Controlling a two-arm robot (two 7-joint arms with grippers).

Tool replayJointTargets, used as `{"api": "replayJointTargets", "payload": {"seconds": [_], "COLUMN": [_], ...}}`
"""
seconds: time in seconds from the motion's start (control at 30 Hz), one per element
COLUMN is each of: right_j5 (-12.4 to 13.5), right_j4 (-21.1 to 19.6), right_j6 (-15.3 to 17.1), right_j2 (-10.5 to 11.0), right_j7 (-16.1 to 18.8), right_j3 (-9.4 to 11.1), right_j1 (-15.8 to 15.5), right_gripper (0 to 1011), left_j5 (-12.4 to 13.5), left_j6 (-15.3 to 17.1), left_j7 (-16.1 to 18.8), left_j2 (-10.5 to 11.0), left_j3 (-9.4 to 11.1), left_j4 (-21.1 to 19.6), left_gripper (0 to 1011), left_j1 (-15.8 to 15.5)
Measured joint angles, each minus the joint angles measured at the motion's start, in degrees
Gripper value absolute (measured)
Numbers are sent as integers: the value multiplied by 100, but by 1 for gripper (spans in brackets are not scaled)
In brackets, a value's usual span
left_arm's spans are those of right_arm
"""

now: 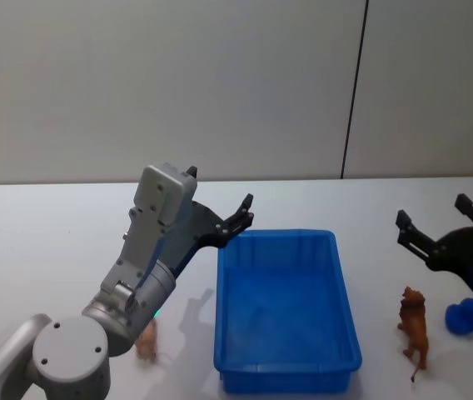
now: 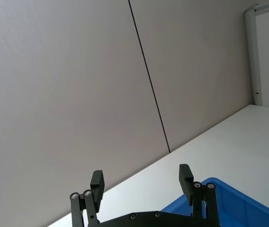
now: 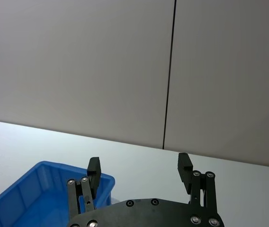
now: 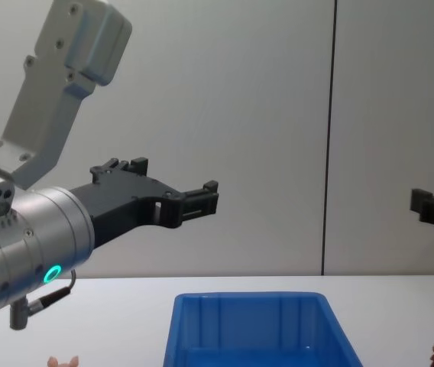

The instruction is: Pick up the two dolls from the table and place them into the box.

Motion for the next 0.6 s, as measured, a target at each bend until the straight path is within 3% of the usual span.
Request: {"api": "replayJointTargets", "payload": {"seconds": [0.6], "right_j5": [201], "right_j4": [-278], "right_j6": [672], "right_j2": [391], "right_j7": [-225], "right_j3": [254], "right_j1": [-415], "right_gripper": [1001], "left_j5": [0], "left_j6": [0], "left_j7": [0], "left_j2": [0], "left_j3": [0], "left_j4": [0], "left_gripper": [1001], "left_j1": [0]}}
